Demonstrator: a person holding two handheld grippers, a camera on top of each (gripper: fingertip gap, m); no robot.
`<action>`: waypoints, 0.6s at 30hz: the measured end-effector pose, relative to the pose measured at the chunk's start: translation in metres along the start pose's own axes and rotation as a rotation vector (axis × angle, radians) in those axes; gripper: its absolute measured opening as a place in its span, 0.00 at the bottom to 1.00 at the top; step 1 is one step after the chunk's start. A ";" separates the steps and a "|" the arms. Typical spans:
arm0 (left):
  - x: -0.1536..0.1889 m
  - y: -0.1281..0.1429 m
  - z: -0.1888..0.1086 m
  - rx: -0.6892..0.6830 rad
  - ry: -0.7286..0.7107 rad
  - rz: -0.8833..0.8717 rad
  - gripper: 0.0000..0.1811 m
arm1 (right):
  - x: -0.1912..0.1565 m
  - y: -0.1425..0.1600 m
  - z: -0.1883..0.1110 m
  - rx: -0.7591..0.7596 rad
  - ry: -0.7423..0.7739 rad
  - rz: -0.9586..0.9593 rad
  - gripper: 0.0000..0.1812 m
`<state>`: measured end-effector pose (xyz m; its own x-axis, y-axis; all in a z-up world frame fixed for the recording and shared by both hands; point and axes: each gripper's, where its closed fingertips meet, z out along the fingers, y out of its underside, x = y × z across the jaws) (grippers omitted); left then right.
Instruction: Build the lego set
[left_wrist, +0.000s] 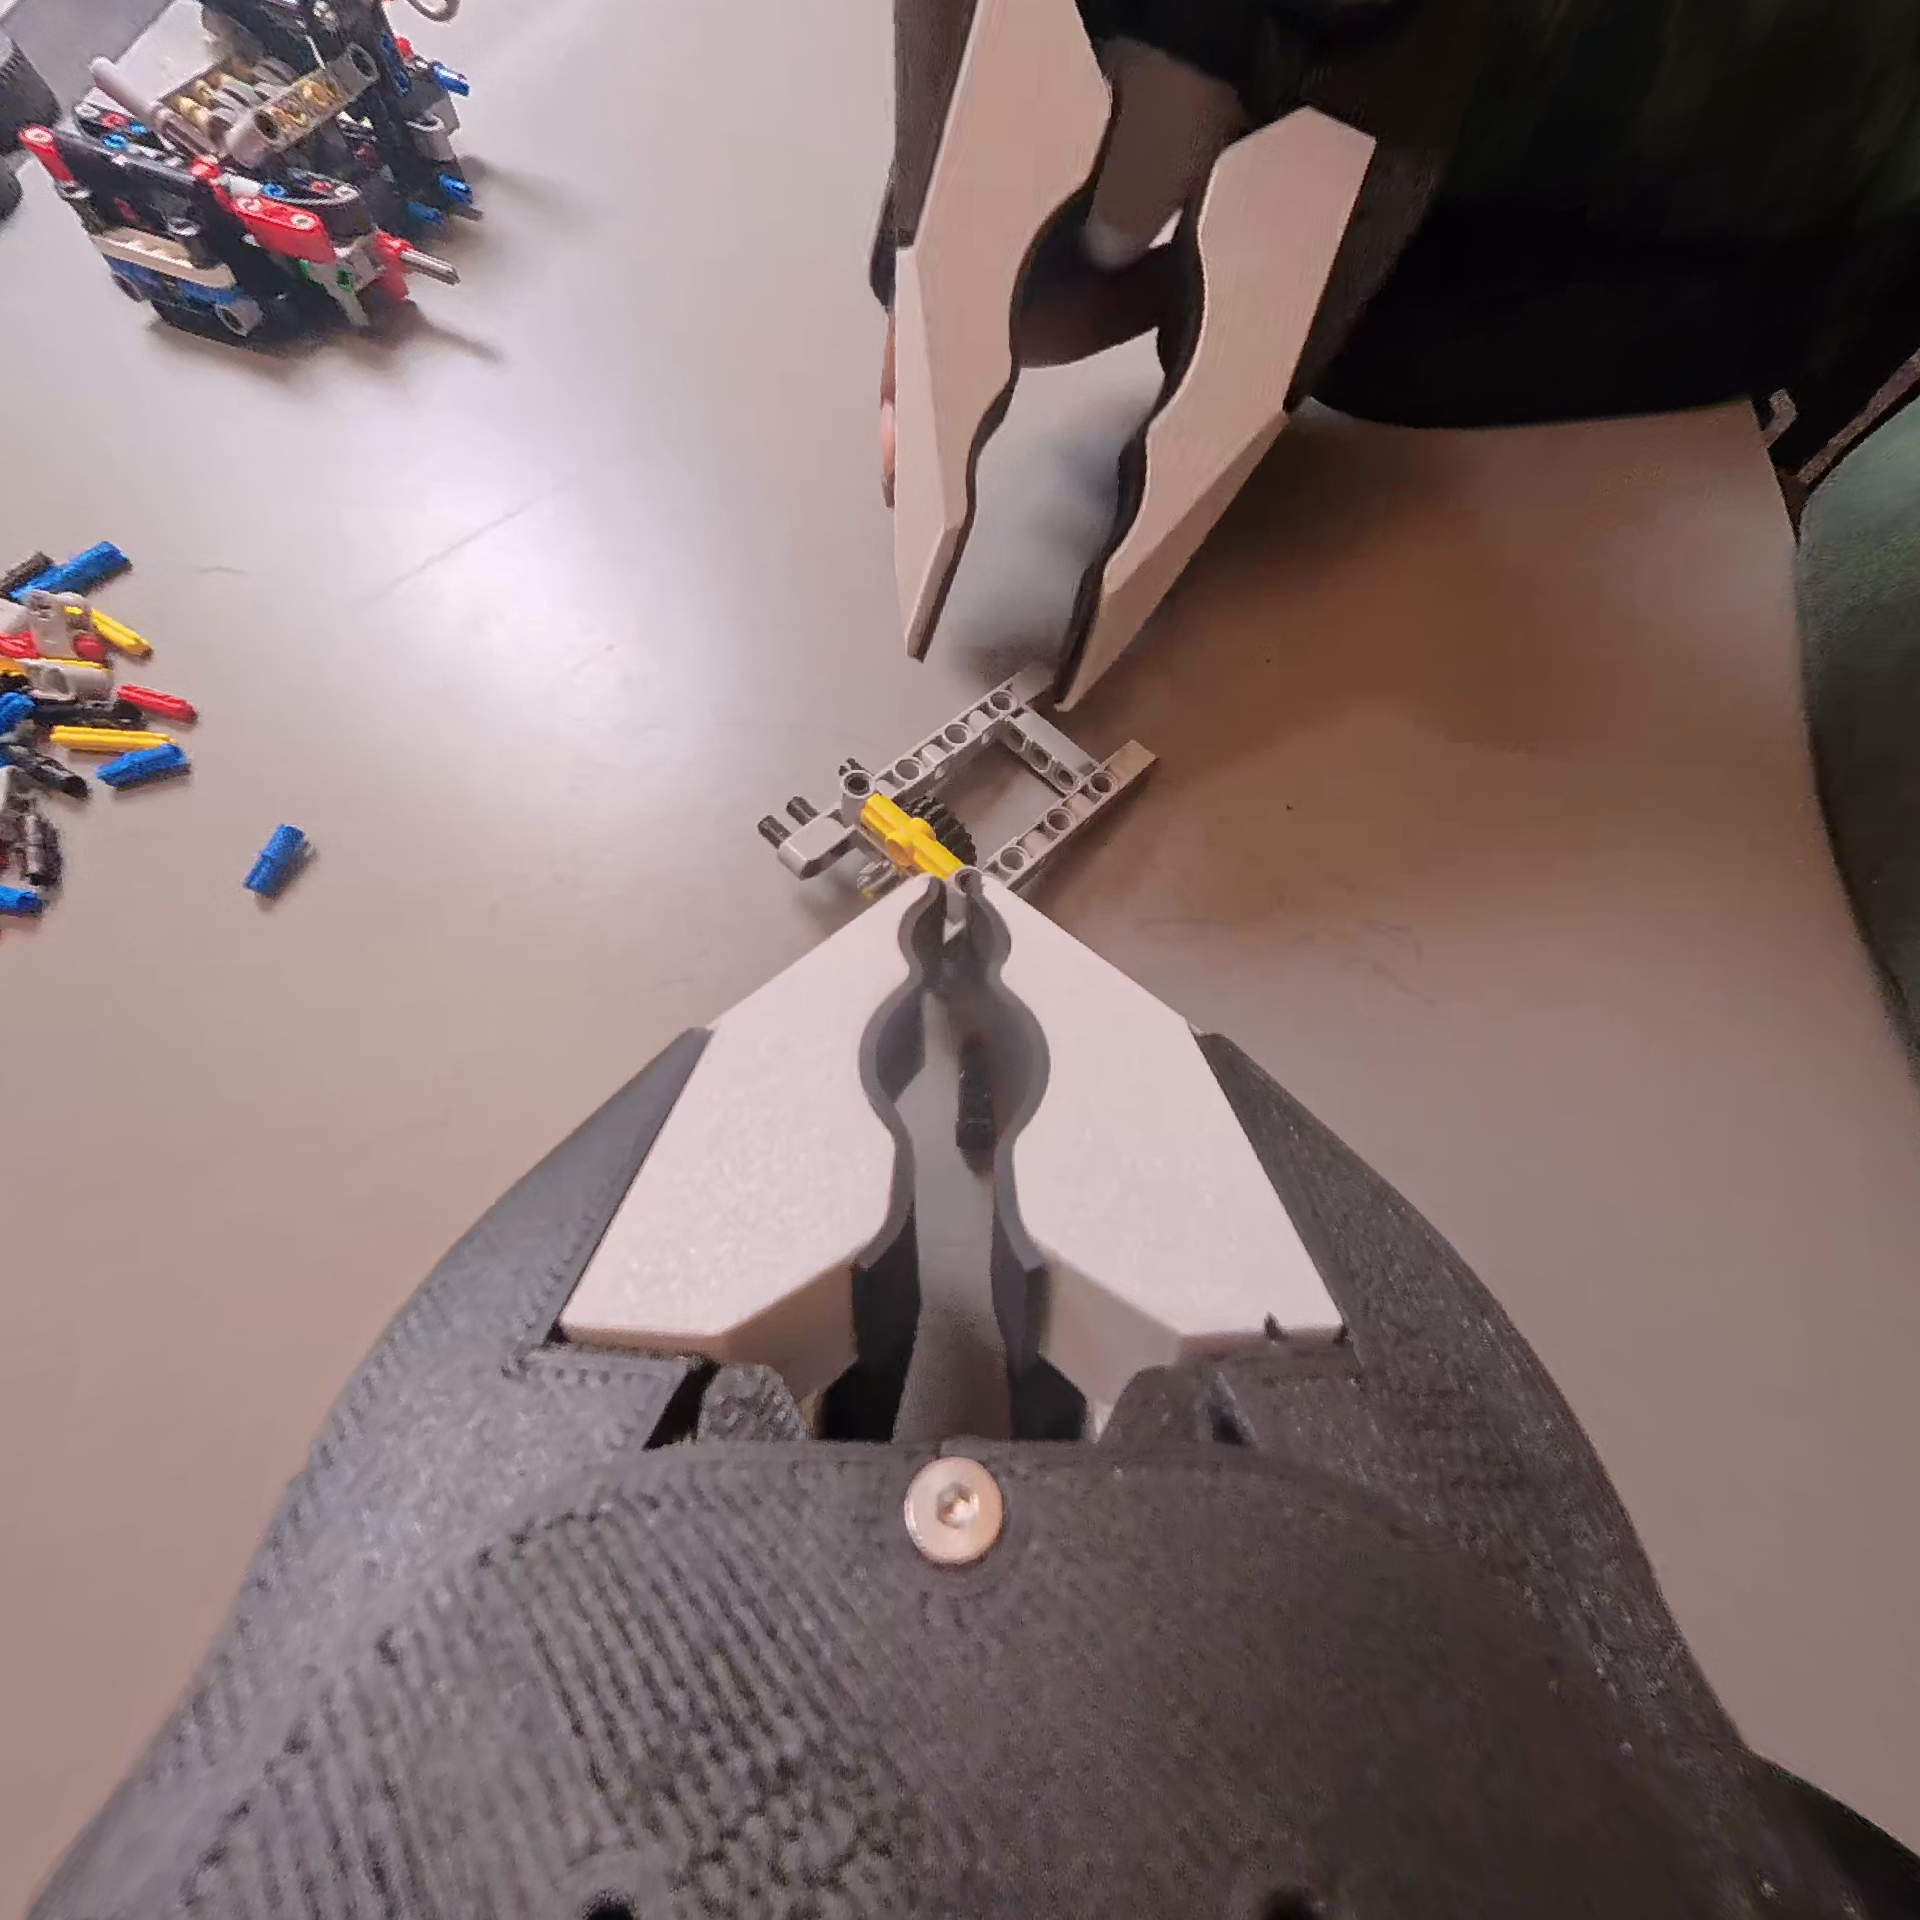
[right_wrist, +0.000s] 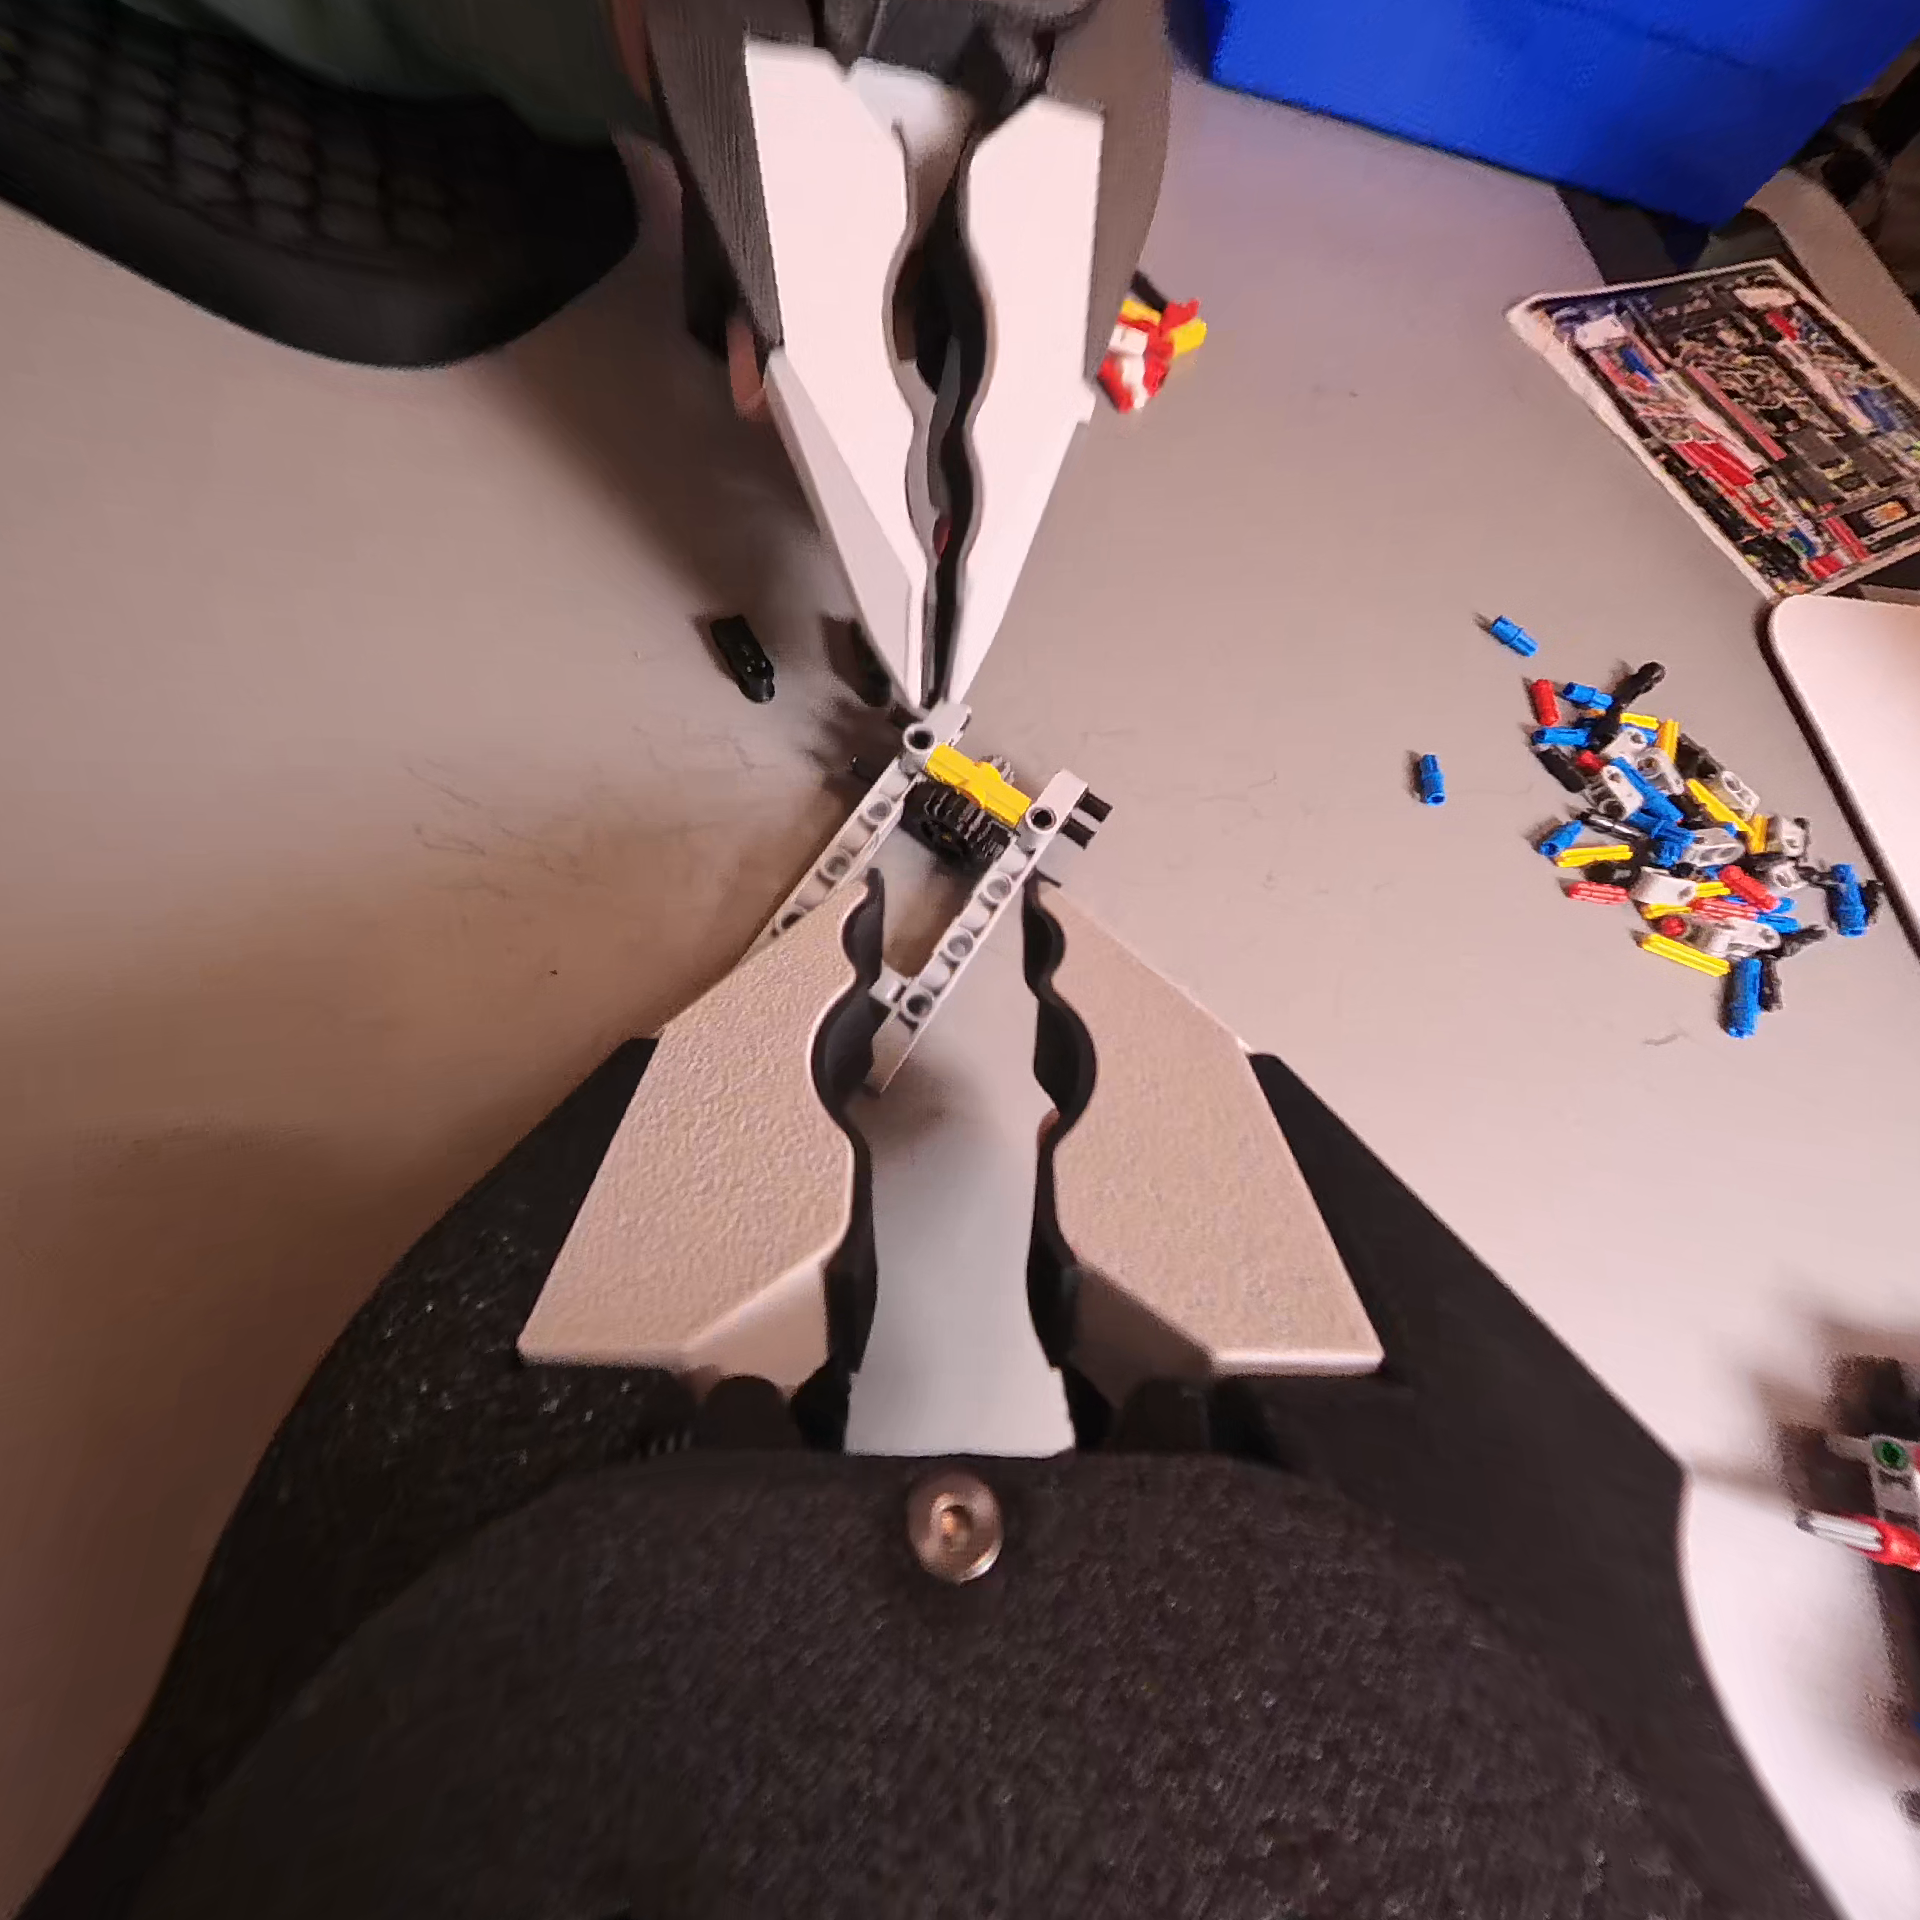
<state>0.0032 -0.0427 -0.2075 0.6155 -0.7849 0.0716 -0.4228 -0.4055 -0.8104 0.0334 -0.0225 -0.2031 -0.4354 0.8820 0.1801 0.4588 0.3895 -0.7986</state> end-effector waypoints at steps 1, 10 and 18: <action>-0.002 -0.002 -0.003 0.011 -0.008 -0.003 0.03 | -0.001 0.003 0.001 -0.026 0.006 -0.012 0.16; -0.015 0.008 -0.035 -0.014 -0.087 -0.016 0.13 | -0.010 0.011 0.010 -0.194 0.030 0.064 0.37; 0.011 0.031 -0.032 -0.121 -0.078 0.012 0.08 | -0.007 0.024 0.015 -0.254 0.043 0.084 0.30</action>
<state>-0.0237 -0.0790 -0.2132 0.6575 -0.7533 0.0134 -0.5049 -0.4537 -0.7343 0.0355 -0.0238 -0.2320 -0.3569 0.9223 0.1480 0.6737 0.3639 -0.6432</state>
